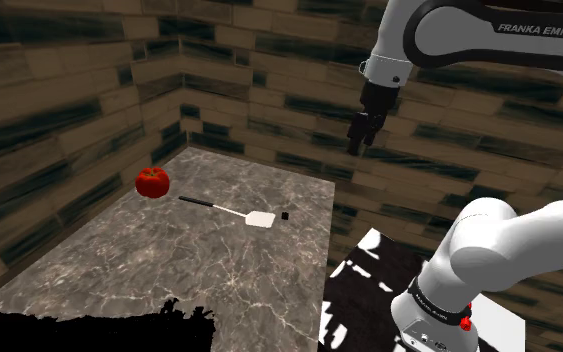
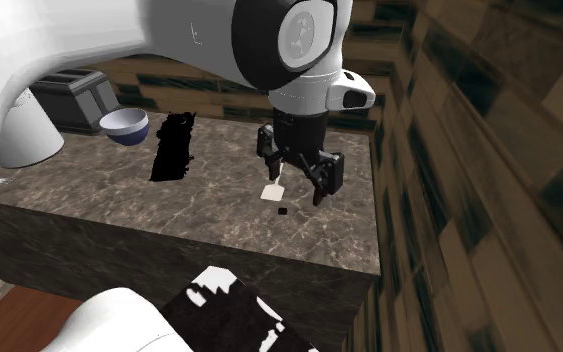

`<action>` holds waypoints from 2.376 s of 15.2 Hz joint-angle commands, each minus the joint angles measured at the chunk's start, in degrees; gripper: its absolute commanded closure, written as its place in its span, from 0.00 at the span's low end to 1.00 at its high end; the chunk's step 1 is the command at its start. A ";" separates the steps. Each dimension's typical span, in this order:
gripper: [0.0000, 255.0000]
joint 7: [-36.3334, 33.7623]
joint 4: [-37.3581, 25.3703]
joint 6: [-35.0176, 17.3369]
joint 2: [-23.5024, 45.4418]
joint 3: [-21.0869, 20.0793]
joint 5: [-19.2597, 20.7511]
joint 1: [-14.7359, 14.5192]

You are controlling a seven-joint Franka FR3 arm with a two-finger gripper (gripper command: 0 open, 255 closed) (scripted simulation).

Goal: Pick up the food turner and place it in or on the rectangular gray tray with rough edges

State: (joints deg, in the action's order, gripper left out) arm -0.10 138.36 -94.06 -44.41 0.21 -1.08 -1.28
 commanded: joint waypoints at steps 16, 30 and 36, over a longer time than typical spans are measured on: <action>0.00 2.45 -5.99 -22.96 26.94 -6.45 -1.99 -6.24; 0.00 2.01 -23.77 -34.12 54.46 -11.89 3.32 -11.20; 0.00 1.55 -23.04 -37.54 57.19 -11.77 4.14 -11.52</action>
State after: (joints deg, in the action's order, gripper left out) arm 1.59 115.15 -130.94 12.30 -11.57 2.90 -12.73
